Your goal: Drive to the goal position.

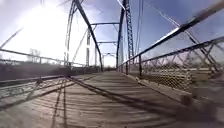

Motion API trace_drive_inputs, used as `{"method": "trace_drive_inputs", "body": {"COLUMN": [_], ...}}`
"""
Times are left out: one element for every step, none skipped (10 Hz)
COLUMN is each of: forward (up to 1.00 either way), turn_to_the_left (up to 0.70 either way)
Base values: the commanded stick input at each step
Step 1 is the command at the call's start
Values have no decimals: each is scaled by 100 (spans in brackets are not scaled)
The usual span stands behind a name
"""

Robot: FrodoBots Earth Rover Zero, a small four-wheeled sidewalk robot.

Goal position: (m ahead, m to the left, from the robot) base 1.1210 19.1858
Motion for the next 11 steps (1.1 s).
{"method": "trace_drive_inputs", "body": {"forward": [100,100,100,100,100,100,100,100,100,100,100], "turn_to_the_left": [3,0,0,0,0,0,0,0,0,0,0]}}
